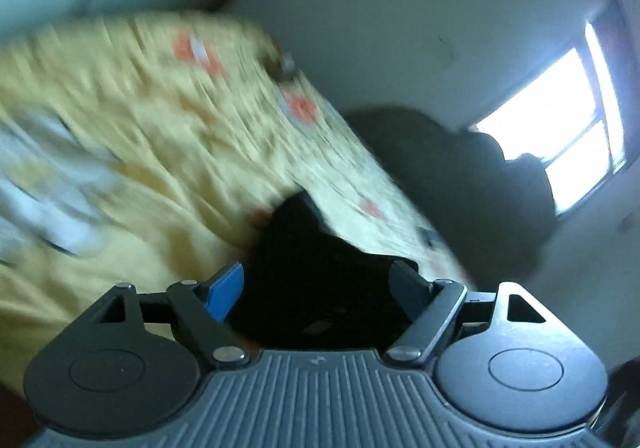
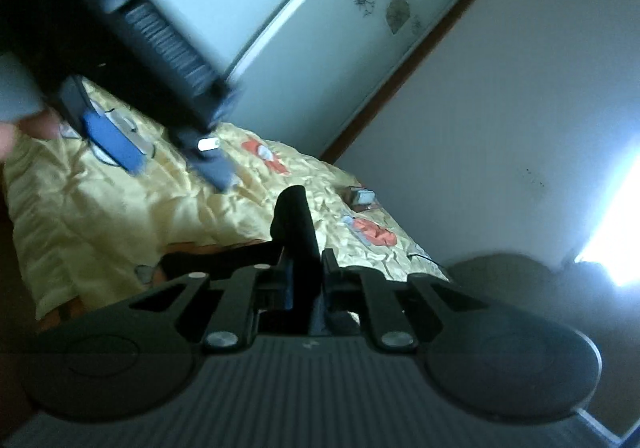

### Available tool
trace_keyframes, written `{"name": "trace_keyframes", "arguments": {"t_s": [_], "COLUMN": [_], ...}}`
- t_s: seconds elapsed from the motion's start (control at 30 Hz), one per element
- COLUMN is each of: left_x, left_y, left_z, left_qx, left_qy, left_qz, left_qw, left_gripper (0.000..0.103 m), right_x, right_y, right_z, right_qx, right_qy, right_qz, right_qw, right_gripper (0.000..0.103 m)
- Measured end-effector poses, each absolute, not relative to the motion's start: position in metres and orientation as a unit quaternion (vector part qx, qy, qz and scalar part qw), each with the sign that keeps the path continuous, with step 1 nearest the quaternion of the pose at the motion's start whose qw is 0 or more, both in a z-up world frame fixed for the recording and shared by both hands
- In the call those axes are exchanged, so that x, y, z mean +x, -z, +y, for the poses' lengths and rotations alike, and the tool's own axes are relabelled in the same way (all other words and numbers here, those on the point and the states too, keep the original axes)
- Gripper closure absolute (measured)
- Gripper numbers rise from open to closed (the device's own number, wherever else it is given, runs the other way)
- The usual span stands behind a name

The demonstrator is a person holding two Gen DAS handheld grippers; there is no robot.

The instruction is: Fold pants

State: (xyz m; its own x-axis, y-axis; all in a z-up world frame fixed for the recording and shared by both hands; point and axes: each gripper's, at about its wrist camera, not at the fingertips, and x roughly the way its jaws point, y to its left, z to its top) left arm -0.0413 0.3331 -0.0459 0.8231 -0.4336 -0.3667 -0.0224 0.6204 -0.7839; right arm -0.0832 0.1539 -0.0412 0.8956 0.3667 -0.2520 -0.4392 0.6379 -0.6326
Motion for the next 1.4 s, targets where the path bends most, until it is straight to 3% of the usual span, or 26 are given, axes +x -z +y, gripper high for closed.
{"name": "trace_keyframes", "arguments": {"t_s": [0.1,0.37,0.53,0.57,0.63,0.7,0.73,0.8,0.9,1.03,1.07,1.1,1.2,1.3,1.4], "left_x": [-0.02,-0.062,-0.076,-0.078,-0.079,-0.081,-0.082,-0.084,-0.086,-0.087,-0.088,-0.089,-0.09,-0.083,-0.066], "left_y": [0.056,0.066,0.061,0.061,0.063,0.064,0.064,0.064,0.065,0.063,0.061,0.06,0.054,0.053,0.058], "left_z": [0.334,0.366,0.363,0.363,0.367,0.367,0.366,0.367,0.369,0.371,0.371,0.371,0.369,0.369,0.37], "left_qx": [-0.439,-0.474,-0.441,-0.439,-0.437,-0.431,-0.426,-0.425,-0.432,-0.432,-0.432,-0.432,-0.425,-0.449,-0.517], "left_qy": [0.105,0.036,0.03,0.032,0.04,0.041,0.042,0.042,0.048,0.048,0.049,0.052,0.061,0.111,0.195], "left_qz": [0.313,0.279,0.271,0.271,0.27,0.27,0.268,0.266,0.264,0.266,0.263,0.259,0.249,0.235,0.218], "left_qw": [0.836,0.834,0.855,0.856,0.857,0.86,0.863,0.864,0.861,0.86,0.861,0.862,0.868,0.855,0.805], "left_gripper": [0.023,0.022,0.022,0.022,0.022,0.022,0.022,0.022,0.022,0.022,0.022,0.022,0.022,0.018,0.007], "right_x": [-0.081,-0.079,-0.077,-0.078,-0.079,-0.086,-0.087,-0.091,-0.094,-0.082,-0.081,-0.076,-0.069,-0.075,-0.08], "right_y": [0.045,0.08,0.1,0.095,0.082,0.07,0.064,0.063,0.08,0.086,0.085,0.084,0.073,0.063,0.055], "right_z": [0.154,0.185,0.199,0.197,0.193,0.186,0.184,0.189,0.201,0.206,0.203,0.202,0.195,0.189,0.173], "right_qx": [-0.373,-0.436,-0.477,-0.468,-0.451,-0.438,-0.431,-0.432,-0.476,-0.468,-0.468,-0.465,-0.427,-0.417,-0.409], "right_qy": [-0.217,-0.253,-0.252,-0.254,-0.259,-0.271,-0.281,-0.293,-0.277,-0.268,-0.267,-0.266,-0.271,-0.258,-0.235], "right_qz": [0.046,0.06,0.068,0.073,0.085,0.09,0.095,0.1,0.079,0.101,0.104,0.116,0.139,0.106,0.071], "right_qw": [0.901,0.862,0.839,0.844,0.85,0.853,0.852,0.847,0.831,0.836,0.836,0.836,0.852,0.865,0.879], "right_gripper": [0.092,0.092,0.09,0.087,0.063,0.059,0.048,0.04,0.042,0.052,0.057,0.072,0.086,0.088,0.089]}}
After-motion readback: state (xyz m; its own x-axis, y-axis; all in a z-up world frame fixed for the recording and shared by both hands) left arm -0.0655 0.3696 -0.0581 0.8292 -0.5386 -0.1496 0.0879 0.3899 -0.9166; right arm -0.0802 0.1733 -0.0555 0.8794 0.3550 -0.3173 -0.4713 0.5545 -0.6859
